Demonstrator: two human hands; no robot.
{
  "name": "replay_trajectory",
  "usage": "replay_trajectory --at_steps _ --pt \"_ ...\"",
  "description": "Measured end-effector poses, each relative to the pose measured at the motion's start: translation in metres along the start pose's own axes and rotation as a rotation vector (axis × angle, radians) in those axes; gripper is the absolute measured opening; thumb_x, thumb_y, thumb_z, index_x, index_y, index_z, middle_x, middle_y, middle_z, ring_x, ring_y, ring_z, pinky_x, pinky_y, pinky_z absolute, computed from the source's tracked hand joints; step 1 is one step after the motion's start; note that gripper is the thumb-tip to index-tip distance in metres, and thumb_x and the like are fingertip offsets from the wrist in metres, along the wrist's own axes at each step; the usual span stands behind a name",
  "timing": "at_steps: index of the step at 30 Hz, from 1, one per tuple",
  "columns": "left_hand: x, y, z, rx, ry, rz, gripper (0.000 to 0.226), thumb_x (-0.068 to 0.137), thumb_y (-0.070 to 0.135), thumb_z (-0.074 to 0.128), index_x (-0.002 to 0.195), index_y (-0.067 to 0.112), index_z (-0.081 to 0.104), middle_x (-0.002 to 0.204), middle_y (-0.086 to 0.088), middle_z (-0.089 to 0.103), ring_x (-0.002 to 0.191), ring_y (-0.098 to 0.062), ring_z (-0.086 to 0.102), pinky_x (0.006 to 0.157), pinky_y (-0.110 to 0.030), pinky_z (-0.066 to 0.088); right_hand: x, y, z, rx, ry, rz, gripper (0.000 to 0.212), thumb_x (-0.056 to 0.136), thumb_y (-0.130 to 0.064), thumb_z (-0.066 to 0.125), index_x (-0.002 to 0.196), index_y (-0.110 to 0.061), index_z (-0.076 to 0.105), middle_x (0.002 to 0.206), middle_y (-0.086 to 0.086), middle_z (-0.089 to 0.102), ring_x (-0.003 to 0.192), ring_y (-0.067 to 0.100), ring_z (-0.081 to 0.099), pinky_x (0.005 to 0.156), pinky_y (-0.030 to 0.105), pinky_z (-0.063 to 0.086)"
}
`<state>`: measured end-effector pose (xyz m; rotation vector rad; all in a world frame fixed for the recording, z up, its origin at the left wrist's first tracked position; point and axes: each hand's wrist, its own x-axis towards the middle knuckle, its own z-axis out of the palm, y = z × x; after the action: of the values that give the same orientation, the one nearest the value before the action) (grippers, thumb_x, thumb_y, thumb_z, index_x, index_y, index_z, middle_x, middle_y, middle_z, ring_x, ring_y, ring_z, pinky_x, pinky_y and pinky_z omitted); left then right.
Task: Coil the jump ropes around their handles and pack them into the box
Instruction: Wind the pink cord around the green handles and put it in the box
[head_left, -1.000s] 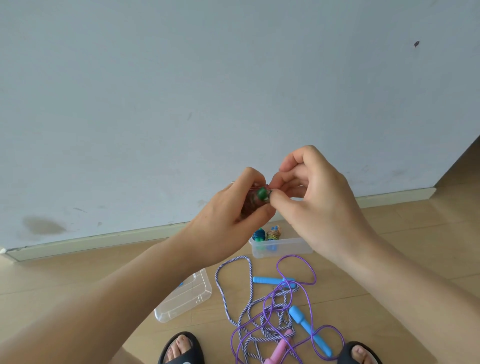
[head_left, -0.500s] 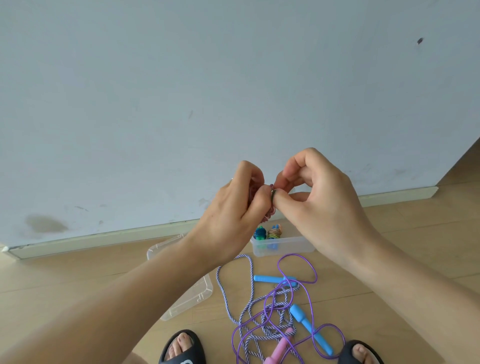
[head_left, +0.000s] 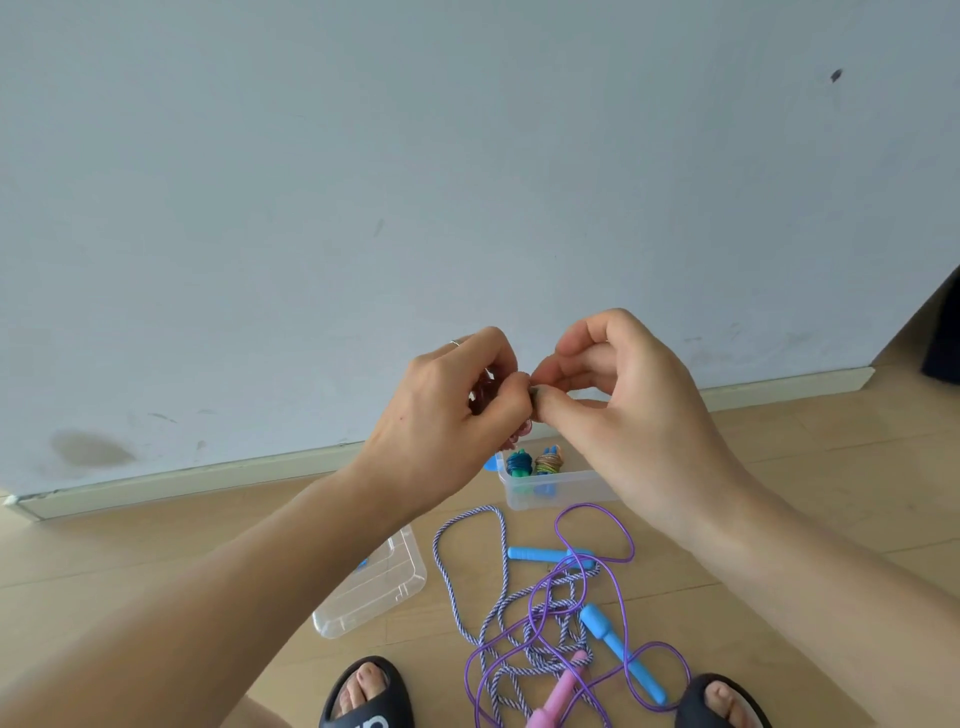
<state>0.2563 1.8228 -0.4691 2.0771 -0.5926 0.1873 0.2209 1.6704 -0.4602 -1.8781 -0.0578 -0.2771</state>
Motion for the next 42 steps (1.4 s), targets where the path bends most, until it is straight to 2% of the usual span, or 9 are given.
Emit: replay_trajectory --at_steps 7,14,19,24,28,33,37,39,42 --pt "0.003 -0.009 0.003 0.131 0.020 0.168 0.015 0.089 0.002 0.047 0.080 0.007 0.056 0.060 0.009 0.061 0.057 -0.011 0.063 0.053 -0.029 0.050 0.007 -0.002 0.000 -0.018 -0.023 0.095 0.028 0.080 -0.017 0.075 0.098 -0.023 0.054 0.085 -0.007 0.074 0.080 0.003 0.069 0.068 0.016 0.052" --pt "0.007 -0.011 0.001 0.155 0.020 0.186 0.013 0.091 0.000 0.048 0.082 0.006 0.055 0.061 0.011 0.061 0.059 -0.007 0.061 0.055 -0.010 0.040 0.011 0.000 0.003 -0.032 -0.016 0.059 0.022 0.080 -0.010 0.070 0.094 -0.022 0.057 0.082 -0.004 0.072 0.076 0.010 0.069 0.069 0.021 0.054" --pt "0.009 -0.010 0.002 0.019 0.015 0.037 0.012 0.091 0.003 0.043 0.084 0.002 0.053 0.057 0.006 0.059 0.049 -0.008 0.059 0.050 -0.014 0.044 0.015 0.002 0.007 -0.036 -0.023 -0.013 0.017 0.082 -0.006 0.067 0.089 -0.020 0.059 0.079 -0.005 0.068 0.078 0.011 0.067 0.072 0.026 0.056" --pt "0.011 -0.009 0.000 -0.084 -0.005 -0.114 0.016 0.092 0.002 0.041 0.083 0.003 0.054 0.054 0.000 0.064 0.047 -0.015 0.061 0.049 -0.021 0.051 0.013 0.002 0.010 -0.006 -0.046 -0.074 0.022 0.084 0.001 0.062 0.087 -0.020 0.056 0.082 -0.003 0.066 0.078 0.017 0.069 0.064 0.017 0.049" --pt "0.011 -0.016 -0.003 0.070 0.008 0.033 0.015 0.092 0.002 0.043 0.082 0.005 0.054 0.053 0.007 0.059 0.048 -0.008 0.061 0.049 -0.020 0.049 0.013 0.002 0.011 -0.057 -0.056 -0.055 0.018 0.086 -0.005 0.067 0.092 -0.018 0.055 0.082 -0.005 0.069 0.075 0.006 0.068 0.067 0.018 0.052" --pt "0.012 -0.017 0.001 0.128 0.016 0.125 0.016 0.092 0.008 0.038 0.084 0.008 0.052 0.060 0.009 0.057 0.055 -0.011 0.060 0.052 -0.025 0.048 0.017 0.000 0.004 -0.109 -0.018 0.001 0.027 0.079 -0.018 0.076 0.096 -0.022 0.055 0.083 -0.009 0.072 0.076 0.000 0.067 0.070 0.012 0.048" --pt "0.012 -0.015 0.003 0.126 -0.011 0.158 0.018 0.095 0.011 0.035 0.087 0.009 0.050 0.067 0.009 0.059 0.058 -0.012 0.061 0.054 -0.029 0.050 0.024 0.001 -0.002 -0.049 -0.046 0.099 0.024 0.080 -0.015 0.074 0.096 -0.022 0.059 0.083 -0.006 0.074 0.077 0.009 0.070 0.076 0.027 0.055" --pt "0.013 -0.014 0.006 0.151 -0.014 0.165 0.018 0.096 0.014 0.034 0.088 0.011 0.049 0.069 0.009 0.059 0.058 -0.012 0.061 0.055 -0.034 0.051 0.024 0.002 -0.003 -0.025 -0.035 0.104 0.020 0.081 -0.011 0.071 0.095 -0.022 0.062 0.082 -0.005 0.073 0.076 0.012 0.070 0.074 0.028 0.056" --pt "0.016 -0.011 0.011 0.157 -0.012 0.115 0.015 0.096 0.015 0.033 0.087 0.013 0.046 0.067 0.009 0.058 0.057 -0.011 0.061 0.055 -0.037 0.052 0.022 0.003 0.000 -0.068 0.002 -0.017 0.020 0.084 -0.004 0.065 0.094 -0.020 0.062 0.078 -0.009 0.068 0.065 0.010 0.061 0.061 0.018 0.048"
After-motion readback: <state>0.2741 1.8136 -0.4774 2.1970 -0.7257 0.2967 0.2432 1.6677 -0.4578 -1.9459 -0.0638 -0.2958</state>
